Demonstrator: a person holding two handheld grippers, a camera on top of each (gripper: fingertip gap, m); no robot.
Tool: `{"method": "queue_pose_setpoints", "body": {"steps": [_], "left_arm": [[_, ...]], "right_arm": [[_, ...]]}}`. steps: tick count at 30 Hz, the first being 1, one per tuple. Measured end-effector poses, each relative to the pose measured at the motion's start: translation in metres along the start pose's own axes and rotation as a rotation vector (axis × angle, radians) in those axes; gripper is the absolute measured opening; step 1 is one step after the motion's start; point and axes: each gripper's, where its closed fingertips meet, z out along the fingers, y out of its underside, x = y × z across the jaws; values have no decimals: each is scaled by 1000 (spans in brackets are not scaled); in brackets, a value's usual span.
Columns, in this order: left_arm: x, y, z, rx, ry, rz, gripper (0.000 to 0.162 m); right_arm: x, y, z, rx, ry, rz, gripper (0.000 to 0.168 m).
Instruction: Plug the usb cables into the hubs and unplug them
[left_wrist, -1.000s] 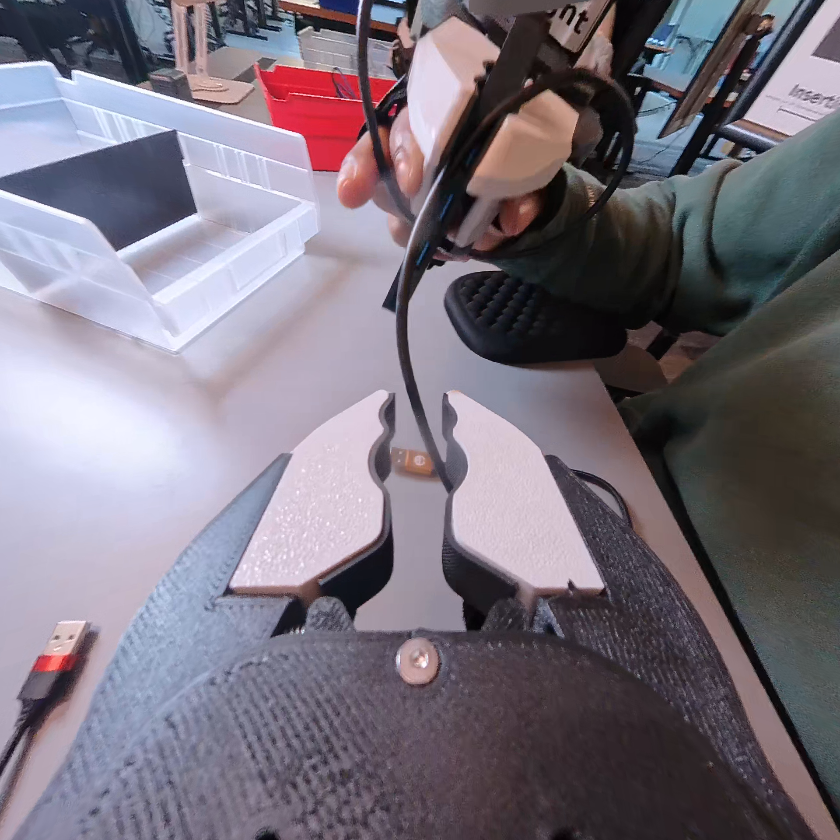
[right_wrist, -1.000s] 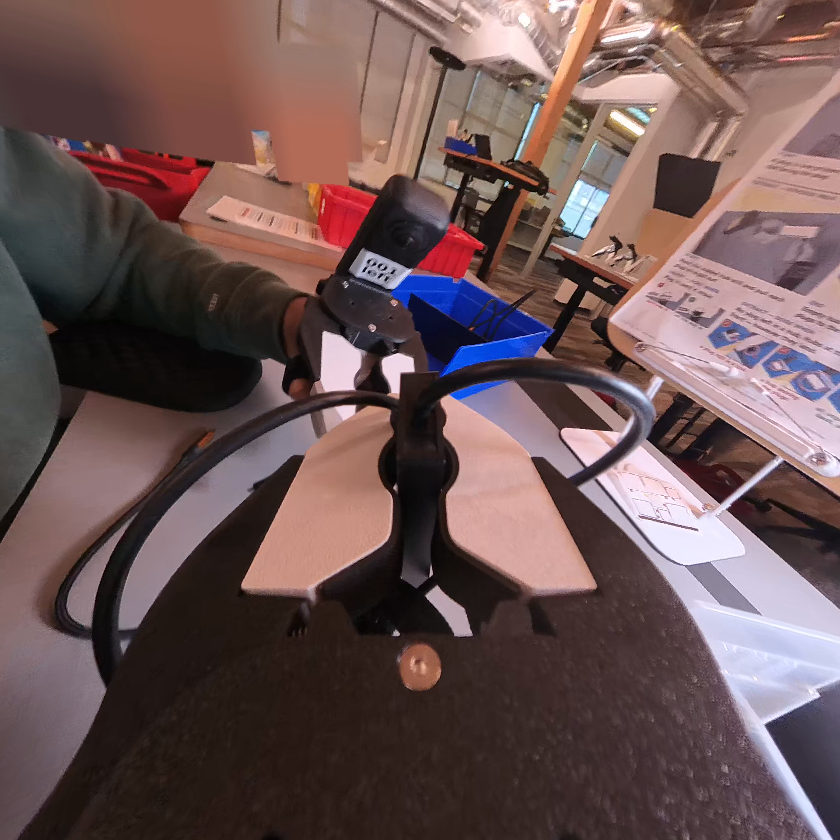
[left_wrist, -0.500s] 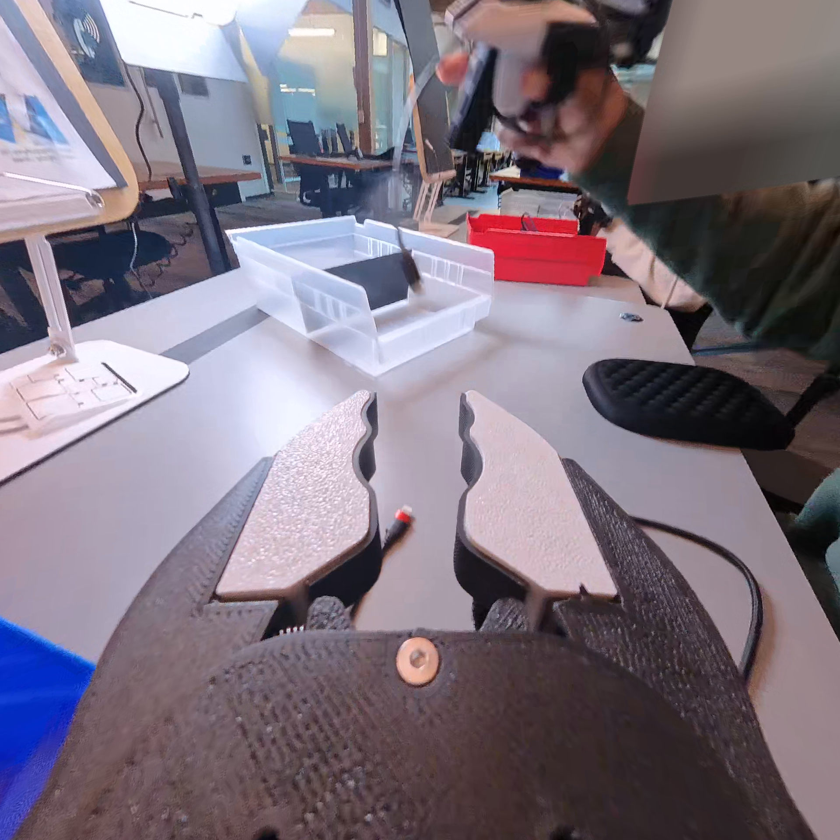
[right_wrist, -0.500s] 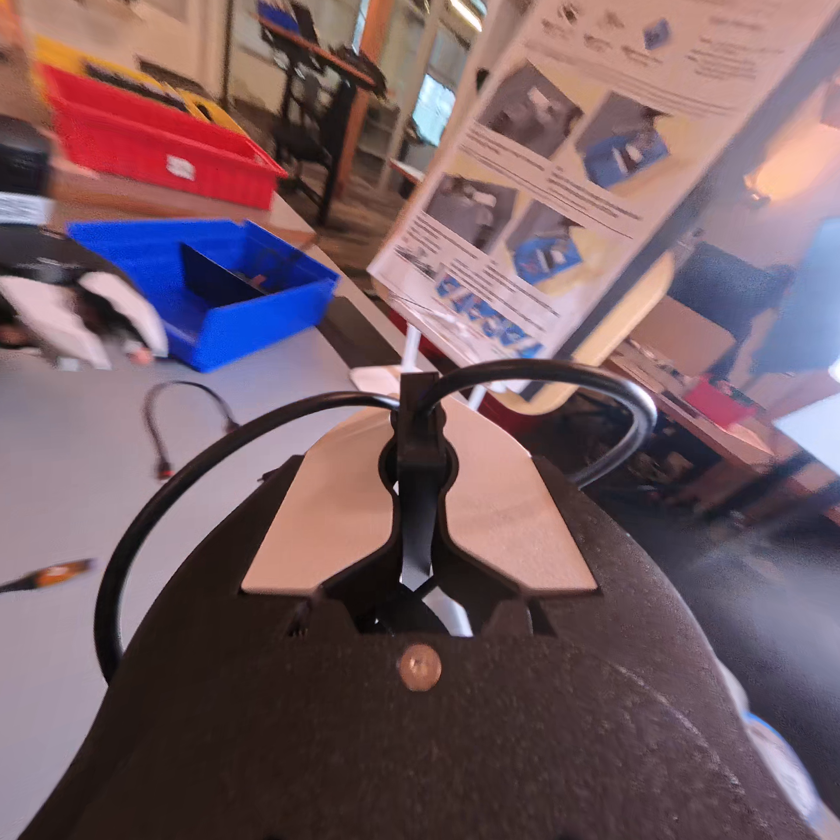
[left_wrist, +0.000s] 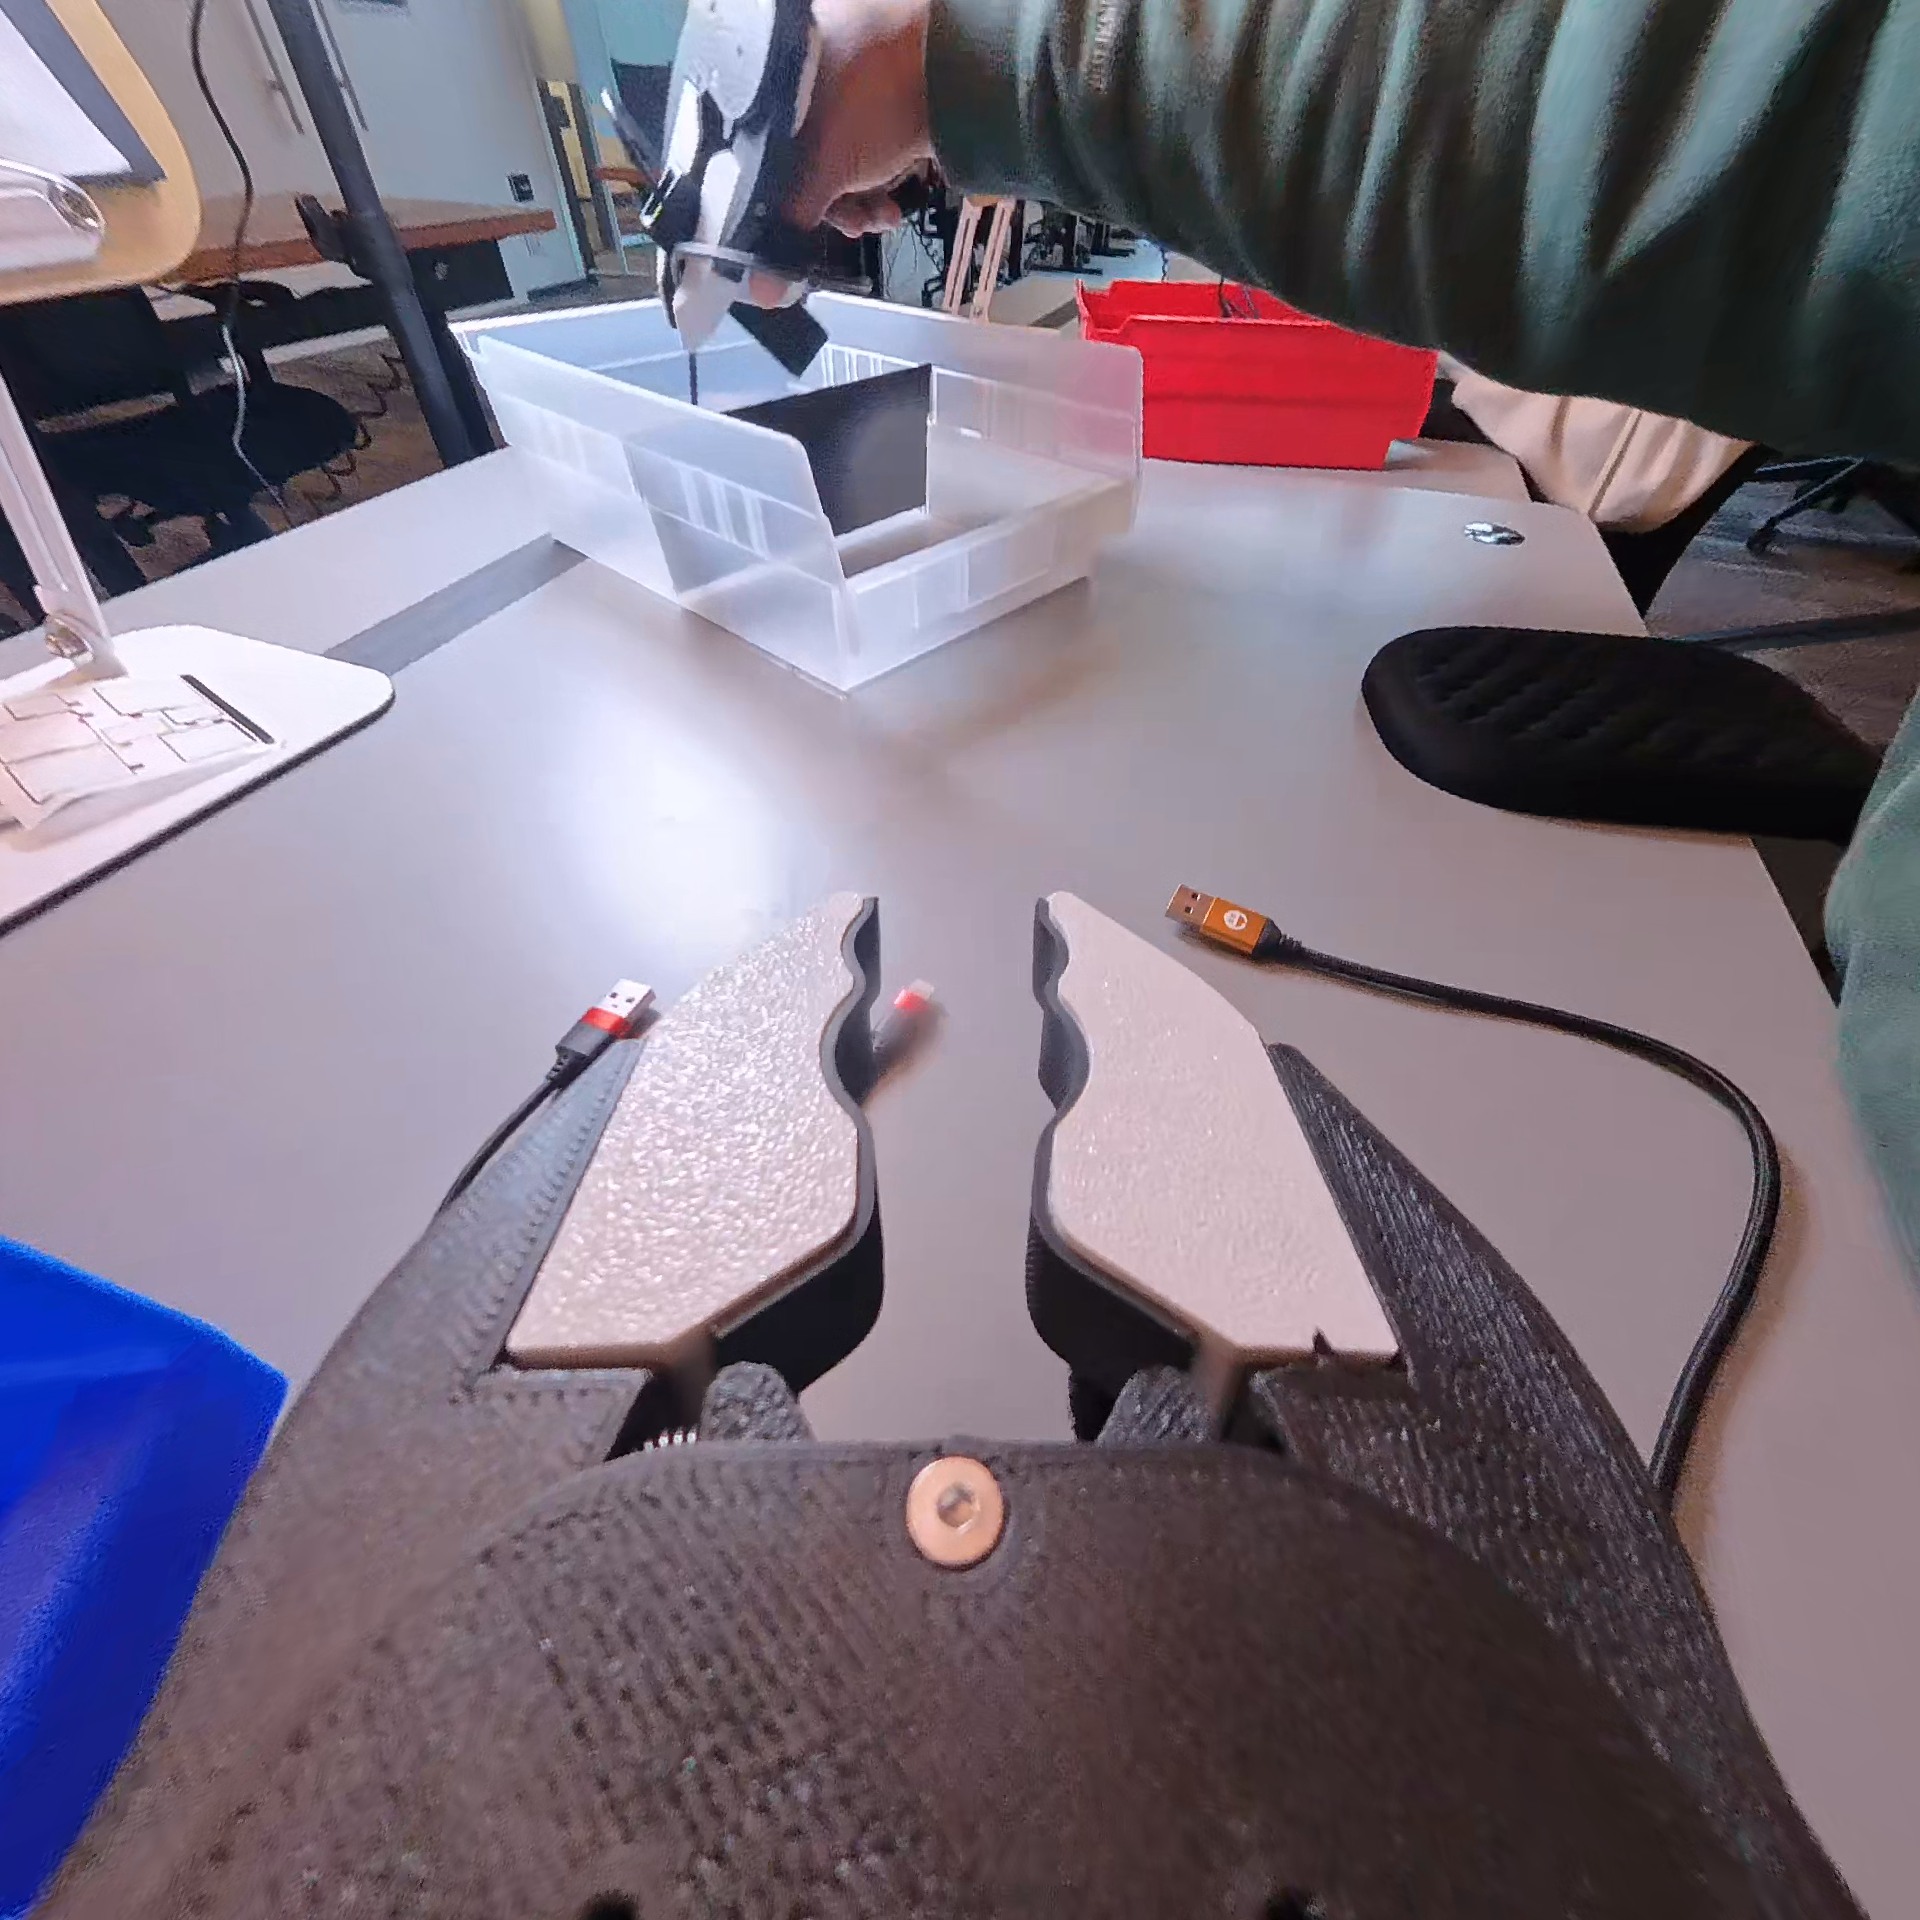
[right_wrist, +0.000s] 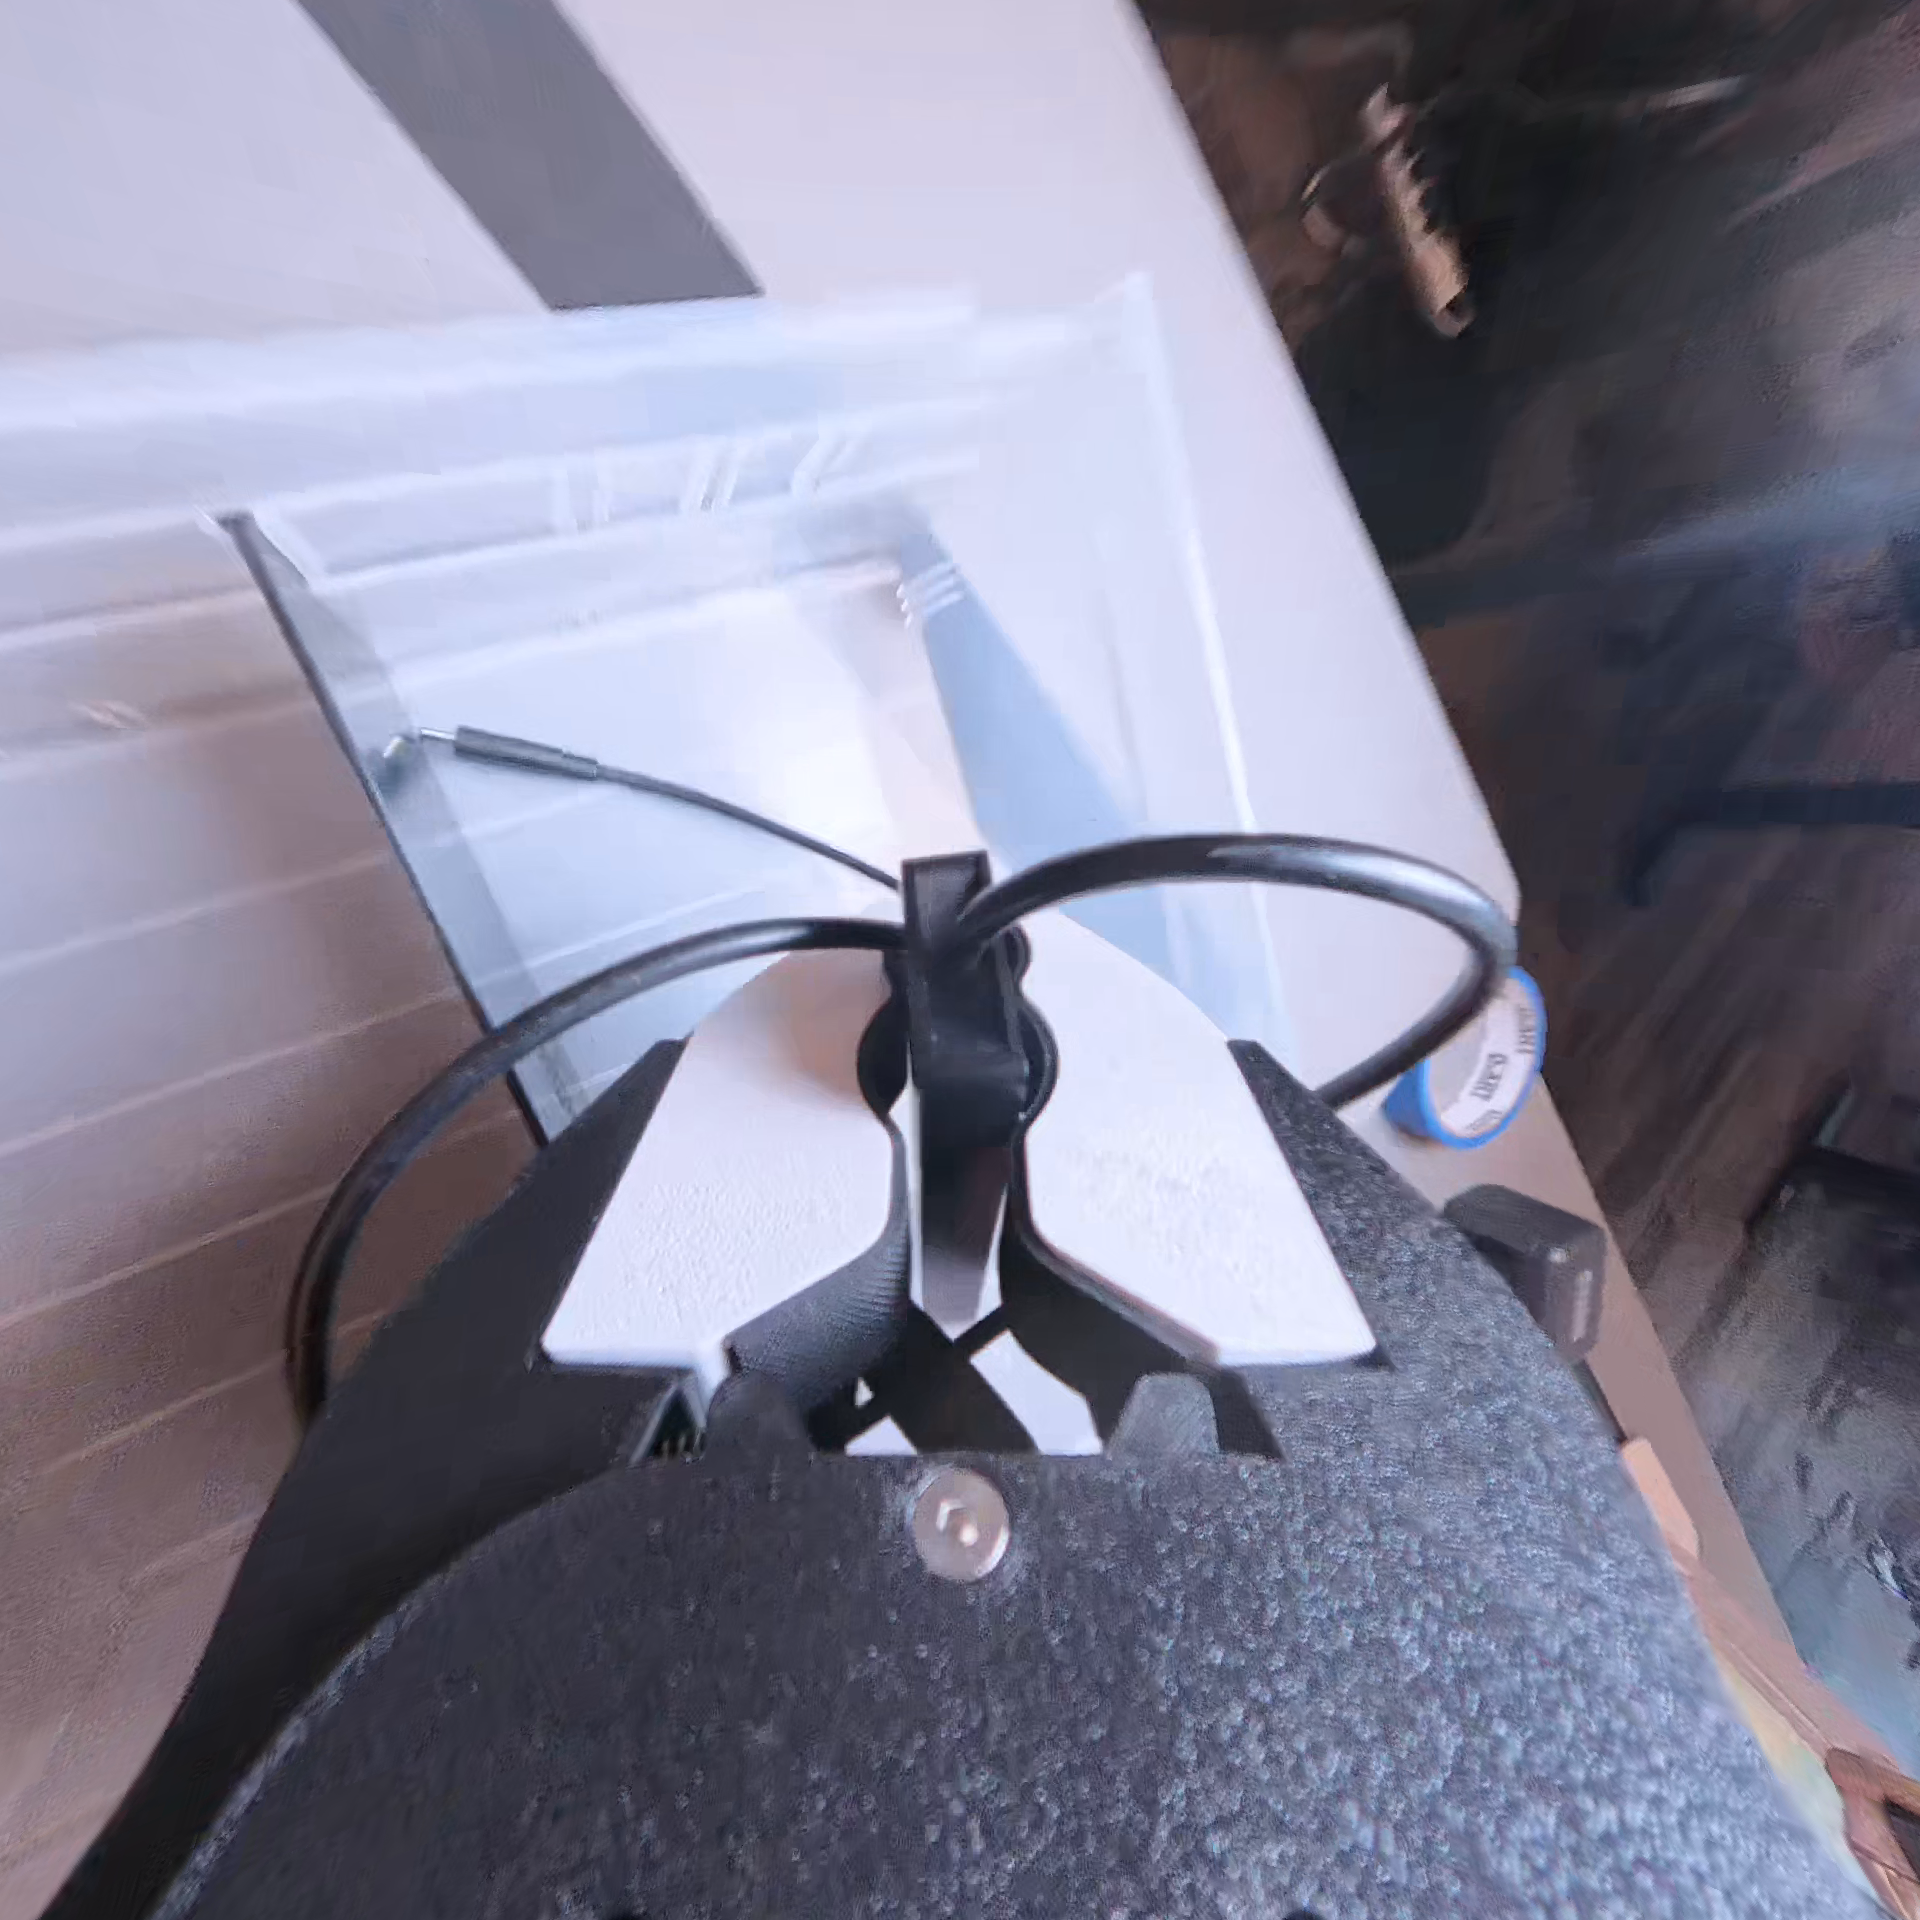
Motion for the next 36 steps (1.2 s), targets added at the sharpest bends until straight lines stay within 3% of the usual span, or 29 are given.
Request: {"method": "queue_pose_setpoints", "body": {"steps": [5, 11, 17, 23, 26, 32, 36], "left_arm": [[-2, 12, 4, -50, 6, 26, 29], [-8, 18, 4, -71, -1, 17, 29], [-16, 23, 1, -125, -60, 77, 30], [-40, 47, -10, -299, -136, 152, 34], [-49, 69, -17, -431, -139, 180, 37], [-51, 77, -23, -493, -125, 175, 33], [-55, 87, -18, -563, -134, 232, 32]], "right_arm": [[-5, 1, -5, -61, -82, -36, 41], [10, 0, -56, -54, -93, -11, 42], [-8, 8, -85, 18, -98, -12, 40], [-98, -44, -142, 496, -132, 6, 36], [-164, -46, -159, 637, -204, -4, 34], [-281, -16, -153, 680, -429, -15, 33], [-333, -2, -143, 649, -533, -55, 33]]}}
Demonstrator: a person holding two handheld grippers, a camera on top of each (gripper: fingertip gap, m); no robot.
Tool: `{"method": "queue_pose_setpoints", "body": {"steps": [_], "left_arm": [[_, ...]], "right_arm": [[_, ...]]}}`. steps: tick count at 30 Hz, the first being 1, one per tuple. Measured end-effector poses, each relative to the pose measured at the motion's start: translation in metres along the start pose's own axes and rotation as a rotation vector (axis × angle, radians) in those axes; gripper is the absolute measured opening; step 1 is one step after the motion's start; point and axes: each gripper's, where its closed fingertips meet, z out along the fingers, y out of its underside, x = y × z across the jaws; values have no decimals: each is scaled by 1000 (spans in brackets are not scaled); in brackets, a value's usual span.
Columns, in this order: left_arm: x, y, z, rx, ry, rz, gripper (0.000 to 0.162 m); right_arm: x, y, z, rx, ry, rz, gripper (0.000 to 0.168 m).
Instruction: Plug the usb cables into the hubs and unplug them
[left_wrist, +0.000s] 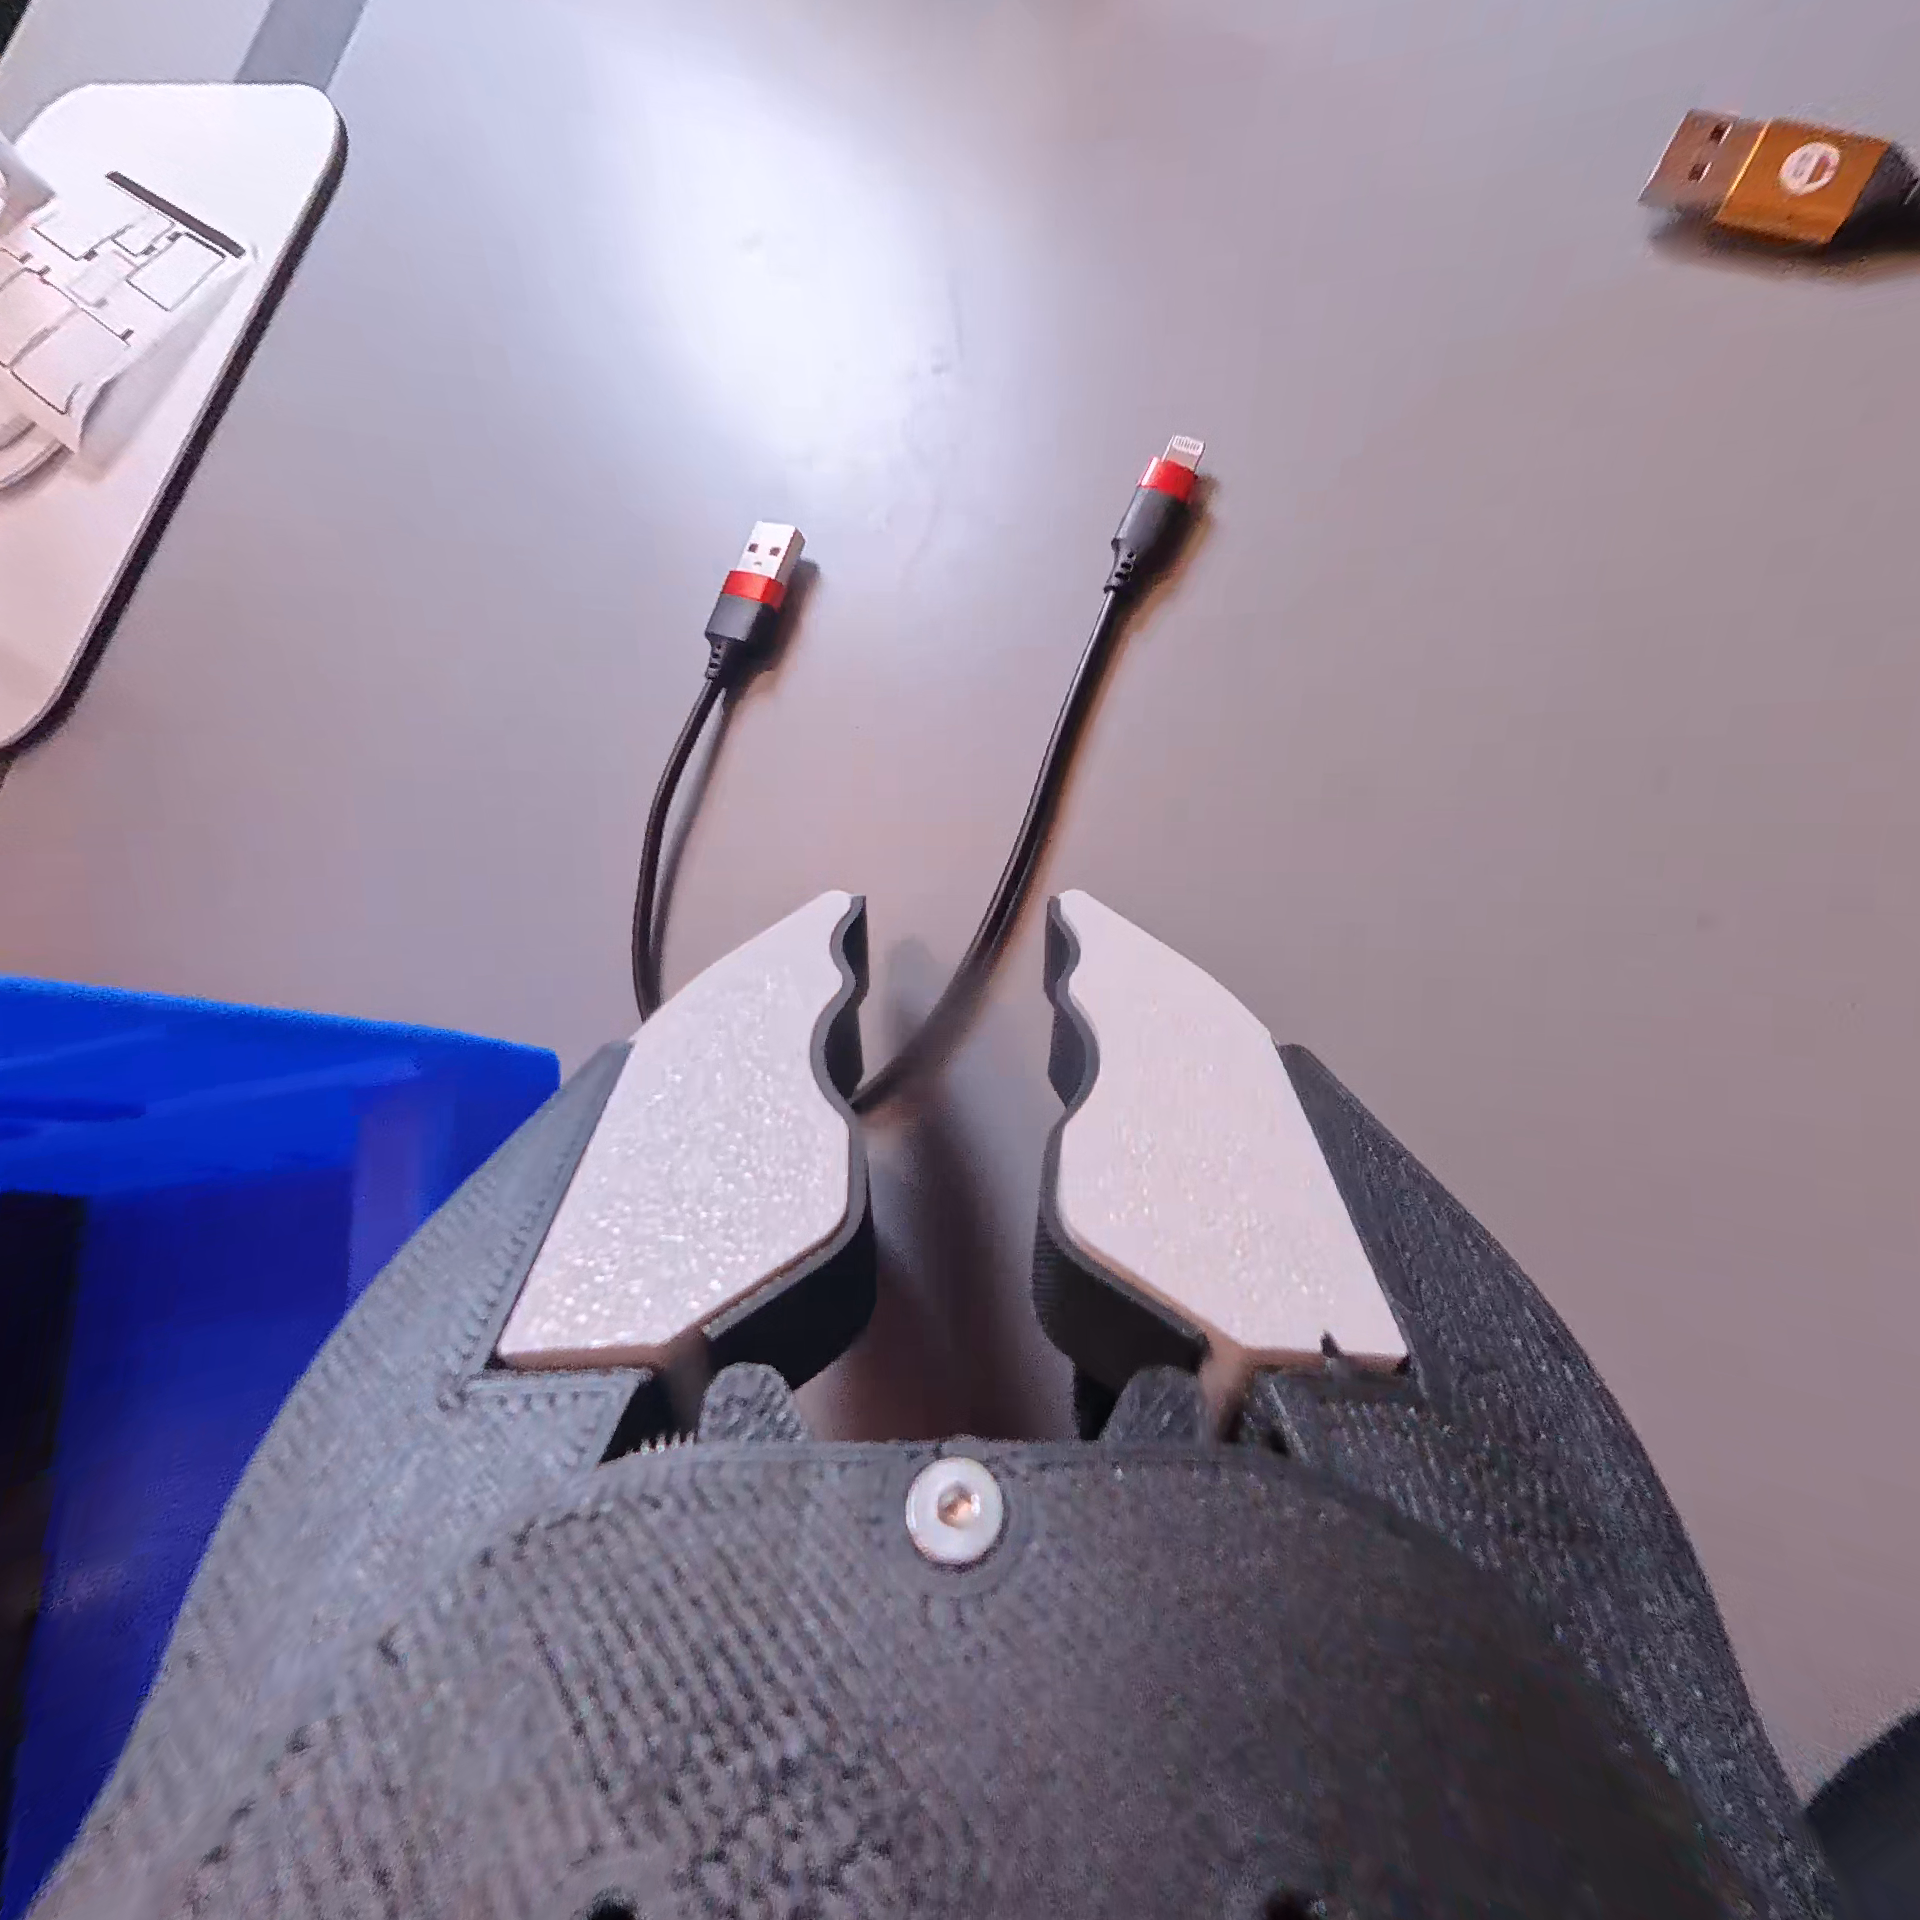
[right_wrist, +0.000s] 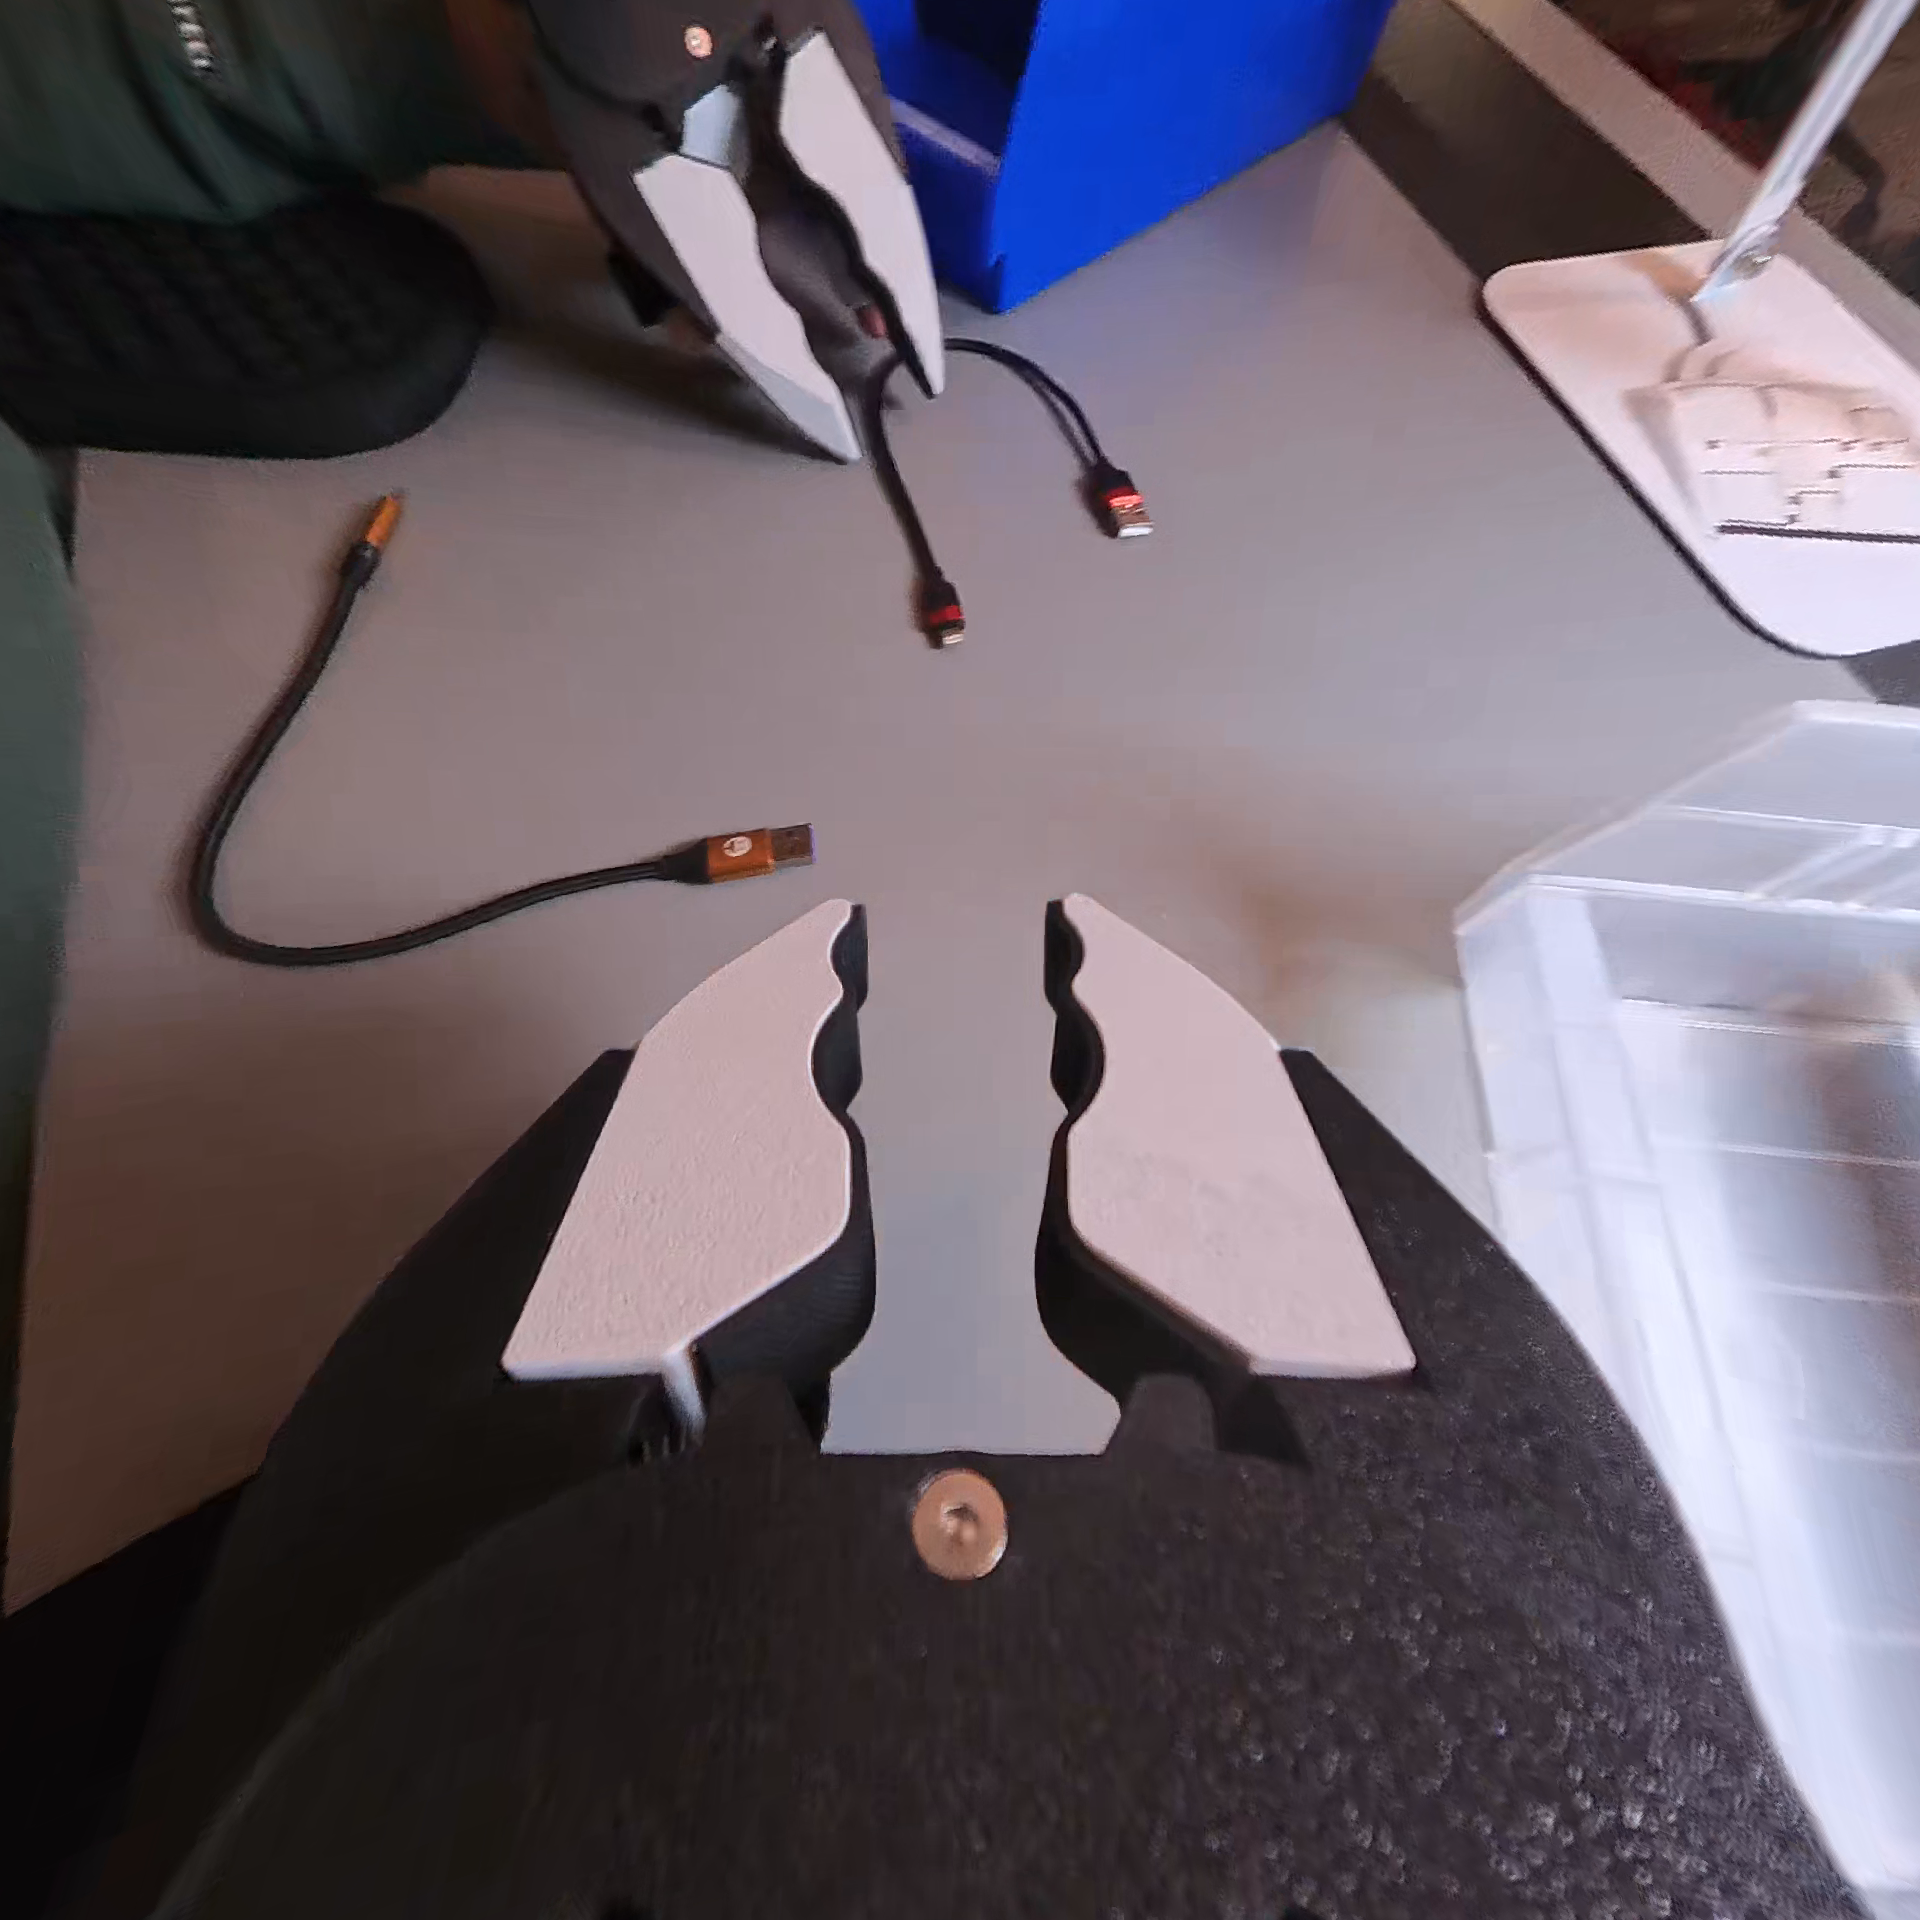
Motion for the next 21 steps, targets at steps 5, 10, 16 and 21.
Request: {"method": "queue_pose_setpoints", "body": {"steps": [5, 10, 16, 21], "left_arm": [[0, -4, 5, -23, 23, -17, 28], [7, -3, 7, -120, 129, -22, 15], [13, -8, 11, -160, 179, 13, 3], [44, -37, -4, -11, 258, 29, 3]], "right_arm": [[-29, 11, 15, -38, -79, -27, 33], [-34, 3, 19, -25, -98, -29, 33], [-37, -12, 27, -8, -94, -47, 32], [-35, -33, 39, 6, -36, -109, 30]]}}
